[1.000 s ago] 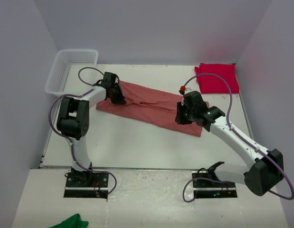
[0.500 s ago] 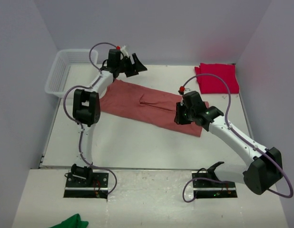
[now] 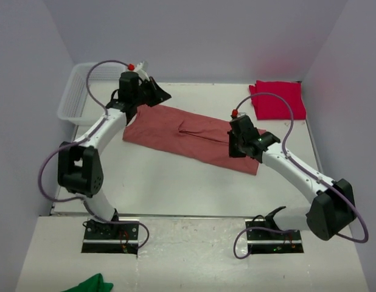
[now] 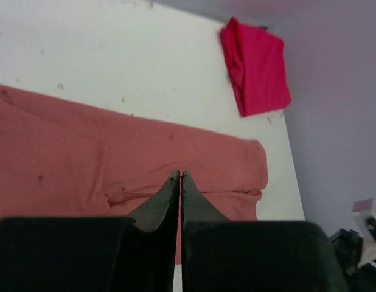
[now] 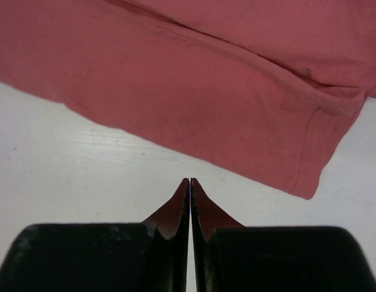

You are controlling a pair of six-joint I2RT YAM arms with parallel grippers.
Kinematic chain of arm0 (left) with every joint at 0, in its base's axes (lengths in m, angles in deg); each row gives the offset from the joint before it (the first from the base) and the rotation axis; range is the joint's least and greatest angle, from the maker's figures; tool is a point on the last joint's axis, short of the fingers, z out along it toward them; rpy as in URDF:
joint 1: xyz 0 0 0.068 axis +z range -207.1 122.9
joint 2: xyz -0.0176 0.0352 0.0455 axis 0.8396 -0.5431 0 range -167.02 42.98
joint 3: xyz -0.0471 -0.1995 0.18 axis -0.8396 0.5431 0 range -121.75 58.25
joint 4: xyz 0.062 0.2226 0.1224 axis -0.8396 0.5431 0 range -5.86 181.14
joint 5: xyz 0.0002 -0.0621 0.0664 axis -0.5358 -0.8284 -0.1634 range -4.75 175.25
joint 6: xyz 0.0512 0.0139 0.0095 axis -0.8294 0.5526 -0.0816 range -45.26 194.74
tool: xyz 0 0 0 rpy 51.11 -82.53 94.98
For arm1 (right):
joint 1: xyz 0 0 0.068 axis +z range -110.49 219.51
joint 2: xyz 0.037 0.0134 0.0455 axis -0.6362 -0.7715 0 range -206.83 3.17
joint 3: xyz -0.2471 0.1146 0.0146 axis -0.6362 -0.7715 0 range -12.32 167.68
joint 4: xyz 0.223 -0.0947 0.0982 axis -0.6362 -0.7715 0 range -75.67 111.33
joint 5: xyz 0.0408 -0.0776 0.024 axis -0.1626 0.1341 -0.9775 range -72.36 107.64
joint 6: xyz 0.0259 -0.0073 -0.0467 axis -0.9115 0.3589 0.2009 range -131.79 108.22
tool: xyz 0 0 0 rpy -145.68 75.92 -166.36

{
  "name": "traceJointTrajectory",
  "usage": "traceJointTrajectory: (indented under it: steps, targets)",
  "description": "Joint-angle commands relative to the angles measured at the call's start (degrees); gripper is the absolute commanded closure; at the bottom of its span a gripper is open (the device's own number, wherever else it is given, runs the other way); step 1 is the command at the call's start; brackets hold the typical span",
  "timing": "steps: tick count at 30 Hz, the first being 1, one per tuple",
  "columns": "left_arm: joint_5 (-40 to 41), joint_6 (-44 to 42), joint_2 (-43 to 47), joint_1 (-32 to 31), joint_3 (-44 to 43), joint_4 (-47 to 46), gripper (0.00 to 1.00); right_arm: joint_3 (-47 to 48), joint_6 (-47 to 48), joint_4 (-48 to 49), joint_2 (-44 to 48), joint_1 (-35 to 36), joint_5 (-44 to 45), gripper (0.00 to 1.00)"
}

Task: Fold and stack the t-shirts
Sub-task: Fold the other side of the tshirt into a rectangle, then rotate the tshirt 90 degrees

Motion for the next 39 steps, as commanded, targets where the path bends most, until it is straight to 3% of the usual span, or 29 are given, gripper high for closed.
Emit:
traceJointTrajectory:
  steps: [1,8,15,25,39]
  targets:
    - [10.8,-3.1,8.2,-0.9,4.1,7.2,1.00,5.3,-1.9,-4.2,-5.6,-0.3,8.1,1.00]
    - [12.3,-4.3,3.8,-1.0,6.6,11.5,1.00,14.5,-5.5,-3.0,-21.9,-0.4,0.3,1.00]
    - [12.6,-4.8,-2.1,-1.0,5.4,9.8,1.00,19.3,-5.6,-1.7,-30.1,-0.4,-0.5,1.00]
    - [12.7,-3.4,-11.2,-0.9,1.4,9.0,1.00,15.0,-6.4,0.7,-32.9,-0.4,-1.0,1.00]
    - [12.4,-6.0,-24.9,1.1,-11.7,16.8,1.00,5.2,-8.6,6.1,-32.8,0.1,-4.7,1.00]
